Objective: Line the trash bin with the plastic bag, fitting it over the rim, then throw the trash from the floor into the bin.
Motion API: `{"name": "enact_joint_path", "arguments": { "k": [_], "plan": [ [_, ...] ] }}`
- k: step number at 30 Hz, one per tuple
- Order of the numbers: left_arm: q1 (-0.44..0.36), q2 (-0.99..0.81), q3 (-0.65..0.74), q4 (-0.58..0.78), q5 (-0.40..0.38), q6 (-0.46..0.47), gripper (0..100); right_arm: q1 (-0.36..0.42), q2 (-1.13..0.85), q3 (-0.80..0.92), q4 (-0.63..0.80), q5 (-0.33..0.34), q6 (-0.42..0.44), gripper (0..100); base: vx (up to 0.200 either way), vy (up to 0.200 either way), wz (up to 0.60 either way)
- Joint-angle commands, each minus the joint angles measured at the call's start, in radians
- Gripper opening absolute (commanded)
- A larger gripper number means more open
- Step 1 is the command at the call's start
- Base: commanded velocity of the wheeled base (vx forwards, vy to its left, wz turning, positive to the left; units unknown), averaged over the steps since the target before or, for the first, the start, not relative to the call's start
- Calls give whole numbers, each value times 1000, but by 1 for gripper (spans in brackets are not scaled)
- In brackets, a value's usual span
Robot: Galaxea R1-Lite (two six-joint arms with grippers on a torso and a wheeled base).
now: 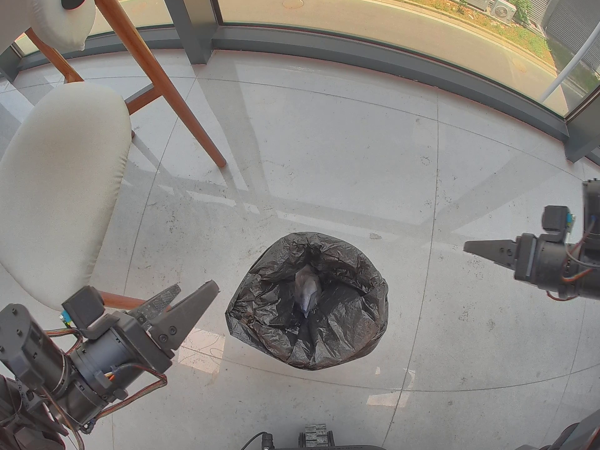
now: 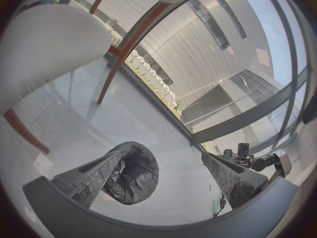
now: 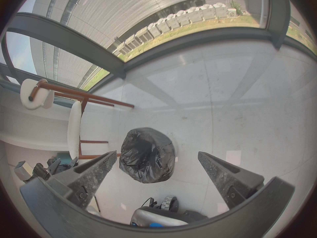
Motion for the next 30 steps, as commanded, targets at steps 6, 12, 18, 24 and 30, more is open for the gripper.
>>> {"name": "enact_joint_path", "arguments": {
  "k": [6,12,18,24,30],
  "plan": [
    [69,-364,23,134,-97,236,100,-53,-505,242,1,-176,-165,100,0,0,0],
    [219,-485,23,209,-88,266,100,-85,-653,308,2,-251,-225,100,0,0,0],
    [295,-711,6,517,-77,267,100,-198,-738,372,7,-264,-229,100,0,0,0],
    [304,-1039,-197,1206,-80,261,100,-258,-808,391,113,-248,-231,100,0,0,0],
    [311,-1189,-321,1539,-119,259,100,-254,-863,395,160,-248,-238,100,0,0,0]
  ]
}}
